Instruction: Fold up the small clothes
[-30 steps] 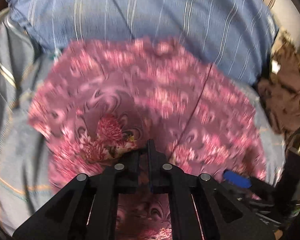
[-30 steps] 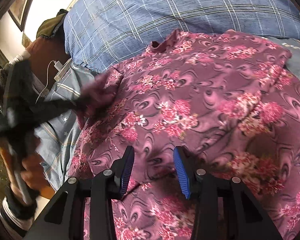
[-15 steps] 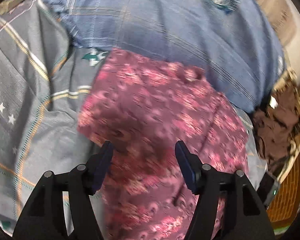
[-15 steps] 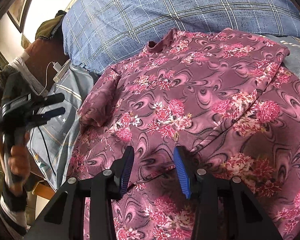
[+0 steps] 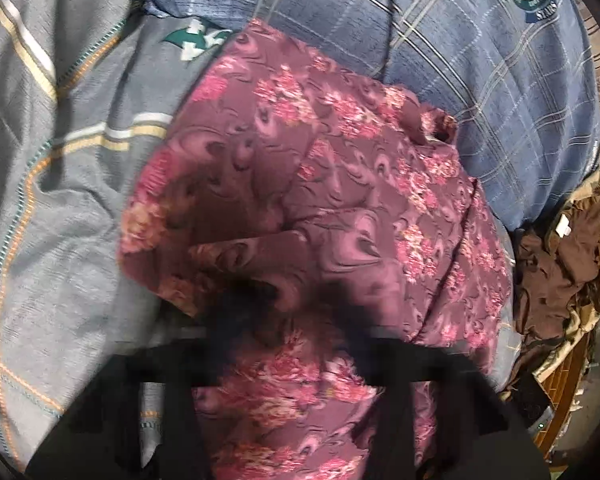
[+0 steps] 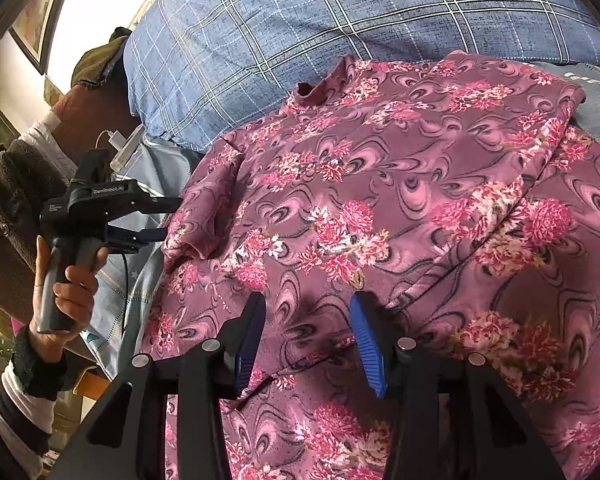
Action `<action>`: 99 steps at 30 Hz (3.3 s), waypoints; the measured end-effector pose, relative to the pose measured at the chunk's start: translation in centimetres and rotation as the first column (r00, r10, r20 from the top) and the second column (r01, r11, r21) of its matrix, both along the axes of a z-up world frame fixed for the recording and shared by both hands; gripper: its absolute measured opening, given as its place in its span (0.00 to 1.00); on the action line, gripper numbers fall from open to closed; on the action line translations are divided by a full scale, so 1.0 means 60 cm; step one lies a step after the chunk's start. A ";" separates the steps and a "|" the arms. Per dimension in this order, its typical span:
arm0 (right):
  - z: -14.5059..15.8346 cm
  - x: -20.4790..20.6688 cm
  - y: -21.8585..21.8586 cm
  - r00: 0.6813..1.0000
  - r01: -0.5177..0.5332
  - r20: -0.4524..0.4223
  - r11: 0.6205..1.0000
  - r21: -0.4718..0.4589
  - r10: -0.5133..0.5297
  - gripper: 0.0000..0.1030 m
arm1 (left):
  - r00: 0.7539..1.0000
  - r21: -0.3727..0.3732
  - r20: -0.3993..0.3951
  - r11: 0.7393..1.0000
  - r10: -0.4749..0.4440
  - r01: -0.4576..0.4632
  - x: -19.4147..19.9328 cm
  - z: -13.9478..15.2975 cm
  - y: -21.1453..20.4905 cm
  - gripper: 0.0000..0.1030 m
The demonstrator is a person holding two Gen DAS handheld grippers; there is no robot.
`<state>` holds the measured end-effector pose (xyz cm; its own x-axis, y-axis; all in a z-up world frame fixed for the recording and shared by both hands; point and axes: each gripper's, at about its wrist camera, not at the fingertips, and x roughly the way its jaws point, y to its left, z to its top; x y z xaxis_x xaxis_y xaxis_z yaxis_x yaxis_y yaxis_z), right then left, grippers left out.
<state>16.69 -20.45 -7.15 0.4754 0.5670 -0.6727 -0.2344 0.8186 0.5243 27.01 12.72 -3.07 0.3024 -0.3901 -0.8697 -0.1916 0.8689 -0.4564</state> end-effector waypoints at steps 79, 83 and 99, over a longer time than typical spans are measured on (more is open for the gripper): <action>-0.001 -0.059 -0.084 0.994 0.051 -0.104 0.997 0.057 -0.045 0.18 | 0.993 -0.169 0.073 0.982 0.092 -0.079 -0.107 -0.022 -0.041 0.36; 0.055 -0.063 -0.118 0.996 0.093 0.013 0.995 0.047 -0.093 0.20 | 0.988 -0.268 0.117 0.961 0.100 -0.065 -0.127 0.012 -0.036 0.37; -0.009 -0.039 -0.058 0.998 -0.034 -0.045 0.998 0.051 0.037 0.17 | 0.991 -0.167 0.101 0.980 -0.092 0.108 -0.132 -0.020 -0.130 0.44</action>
